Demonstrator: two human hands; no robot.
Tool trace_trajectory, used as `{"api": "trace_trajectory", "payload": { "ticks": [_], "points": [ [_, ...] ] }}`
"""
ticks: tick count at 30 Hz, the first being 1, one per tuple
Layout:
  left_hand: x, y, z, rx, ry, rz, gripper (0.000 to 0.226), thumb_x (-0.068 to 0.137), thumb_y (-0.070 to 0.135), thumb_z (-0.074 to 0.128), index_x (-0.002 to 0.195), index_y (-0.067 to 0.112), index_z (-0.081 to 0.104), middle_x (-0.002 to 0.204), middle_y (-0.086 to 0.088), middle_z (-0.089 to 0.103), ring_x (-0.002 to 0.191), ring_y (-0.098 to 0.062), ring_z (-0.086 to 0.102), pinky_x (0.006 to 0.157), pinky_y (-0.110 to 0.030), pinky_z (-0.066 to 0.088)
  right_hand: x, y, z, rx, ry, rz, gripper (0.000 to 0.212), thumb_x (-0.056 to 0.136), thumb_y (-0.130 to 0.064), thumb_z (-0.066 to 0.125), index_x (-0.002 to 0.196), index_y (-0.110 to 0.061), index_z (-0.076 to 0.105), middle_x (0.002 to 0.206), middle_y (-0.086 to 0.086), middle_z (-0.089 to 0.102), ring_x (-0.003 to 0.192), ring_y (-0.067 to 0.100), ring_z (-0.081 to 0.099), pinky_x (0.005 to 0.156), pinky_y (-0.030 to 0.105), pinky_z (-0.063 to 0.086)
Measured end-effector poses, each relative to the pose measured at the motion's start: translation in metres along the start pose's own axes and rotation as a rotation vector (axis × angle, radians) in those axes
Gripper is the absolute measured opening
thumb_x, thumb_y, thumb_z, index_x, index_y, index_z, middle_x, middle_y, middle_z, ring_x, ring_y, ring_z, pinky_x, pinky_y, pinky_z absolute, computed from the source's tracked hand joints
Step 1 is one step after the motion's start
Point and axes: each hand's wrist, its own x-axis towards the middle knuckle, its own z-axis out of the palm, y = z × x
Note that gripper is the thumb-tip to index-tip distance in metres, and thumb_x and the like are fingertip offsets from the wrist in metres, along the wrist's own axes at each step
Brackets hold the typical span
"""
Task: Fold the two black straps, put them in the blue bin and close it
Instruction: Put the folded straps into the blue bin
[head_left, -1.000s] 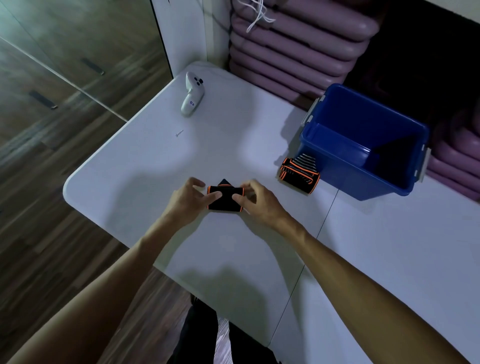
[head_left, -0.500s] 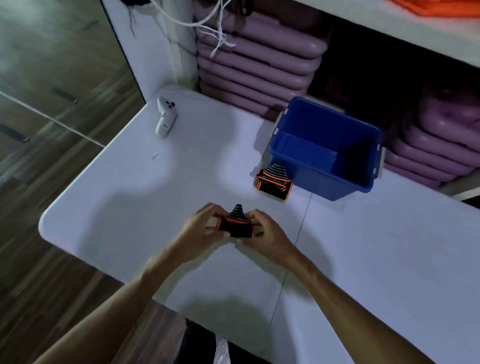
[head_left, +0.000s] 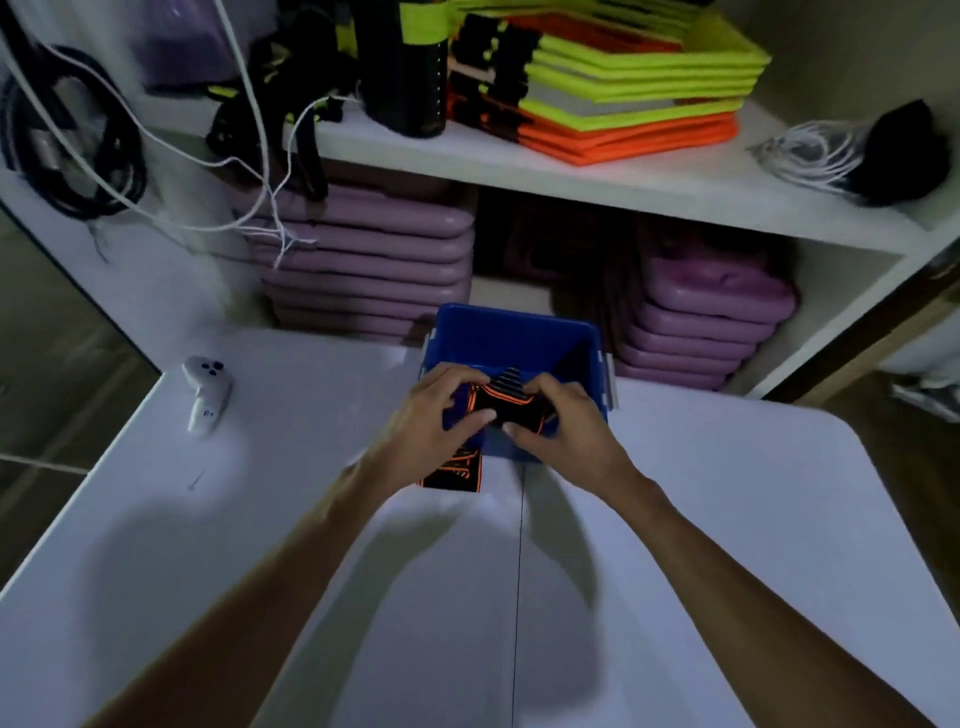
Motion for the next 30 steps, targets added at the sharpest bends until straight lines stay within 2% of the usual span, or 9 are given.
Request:
{"api": "trace_trajectory", "payload": {
  "ticks": [2, 5, 8, 11, 14, 17, 22, 26, 30],
  "points": [
    [0.020, -0.012, 0.000, 0.110, 0.103, 0.005, 0.039, 0.092, 0.035, 0.056, 0.126, 0.016, 0.054, 0.130, -0.002, 0.055, 0.118, -0.016, 0.052, 0.101, -0.026, 0.042, 0.017, 0.004, -0.003, -0.043, 0.022, 0.020, 0.036, 0.083, -0.025, 0.074, 0.112, -0.017, 0.055, 0.105, -0.003, 0.058, 0.097, 0.012, 0.045, 0.073, 0.006, 0.036],
    [0.055, -0.041, -0.001, 0.252, 0.135, -0.141, 0.050, 0.098, 0.033, 0.046, 0.140, 0.006, 0.043, 0.147, -0.018, 0.041, 0.137, -0.032, 0.038, 0.114, -0.041, 0.031, 0.047, 0.016, 0.001, -0.083, 0.037, 0.042, 0.033, 0.081, -0.021, 0.075, 0.107, -0.013, 0.057, 0.098, -0.003, 0.062, 0.086, 0.009, 0.050, 0.075, 0.010, 0.041],
    [0.071, -0.065, 0.008, 0.315, 0.021, -0.219, 0.058, 0.101, 0.029, 0.037, 0.147, -0.003, 0.024, 0.156, -0.024, 0.021, 0.146, -0.035, 0.020, 0.120, -0.035, 0.014, 0.084, 0.032, 0.021, -0.144, -0.006, 0.065, 0.032, 0.076, -0.029, 0.074, 0.099, -0.024, 0.051, 0.096, -0.002, 0.067, 0.087, 0.019, 0.059, 0.084, 0.037, 0.050],
    [0.067, -0.084, 0.018, 0.306, -0.035, -0.258, 0.059, 0.096, 0.003, 0.040, 0.150, 0.001, 0.015, 0.159, -0.019, 0.010, 0.138, -0.038, 0.037, 0.113, -0.039, 0.033, 0.117, 0.048, 0.045, -0.229, -0.087, 0.067, 0.036, 0.074, -0.032, 0.071, 0.097, -0.031, 0.044, 0.100, 0.000, 0.064, 0.091, 0.027, 0.057, 0.085, 0.044, 0.049],
    [0.066, -0.091, 0.020, 0.273, -0.028, -0.302, 0.066, 0.092, -0.005, 0.041, 0.152, 0.008, 0.014, 0.160, -0.013, 0.010, 0.127, -0.036, 0.050, 0.099, -0.042, 0.047, 0.141, 0.058, 0.063, -0.336, -0.148, 0.070, 0.045, 0.077, -0.025, 0.074, 0.115, -0.019, 0.052, 0.121, 0.010, 0.053, 0.106, 0.034, 0.050, 0.097, 0.043, 0.041],
    [0.067, -0.090, 0.021, 0.253, -0.026, -0.279, 0.068, 0.091, -0.006, 0.041, 0.152, 0.012, 0.015, 0.160, -0.010, 0.011, 0.127, -0.036, 0.050, 0.097, -0.045, 0.048, 0.152, 0.066, 0.075, -0.371, -0.195, 0.081, 0.059, 0.079, -0.019, 0.074, 0.131, -0.013, 0.046, 0.133, 0.014, 0.038, 0.114, 0.036, 0.045, 0.103, 0.044, 0.039],
    [0.068, -0.084, 0.024, 0.269, 0.023, -0.308, 0.068, 0.090, -0.007, 0.040, 0.152, 0.012, 0.019, 0.160, -0.010, 0.016, 0.123, -0.038, 0.053, 0.093, -0.048, 0.049, 0.154, 0.070, 0.078, -0.451, -0.261, 0.082, 0.061, 0.084, -0.020, 0.069, 0.136, -0.016, 0.037, 0.132, 0.012, 0.050, 0.117, 0.032, 0.045, 0.100, 0.043, 0.039],
    [0.066, -0.078, 0.025, 0.235, 0.074, -0.306, 0.063, 0.092, -0.005, 0.037, 0.151, 0.013, 0.023, 0.159, -0.008, 0.020, 0.130, -0.033, 0.048, 0.098, -0.046, 0.047, 0.152, 0.064, 0.074, -0.554, -0.241, 0.138, 0.069, 0.082, -0.032, 0.072, 0.136, -0.020, 0.031, 0.131, 0.008, 0.052, 0.119, 0.032, 0.046, 0.088, 0.046, 0.046],
    [0.064, -0.077, 0.026, 0.231, 0.101, -0.295, 0.062, 0.093, -0.004, 0.037, 0.151, 0.014, 0.022, 0.158, -0.008, 0.021, 0.137, -0.031, 0.041, 0.108, -0.042, 0.041, 0.151, 0.055, 0.074, -0.575, -0.184, 0.175, 0.080, 0.076, -0.041, 0.077, 0.136, -0.021, 0.028, 0.128, 0.010, 0.055, 0.116, 0.033, 0.049, 0.087, 0.047, 0.048]
  ]
}}
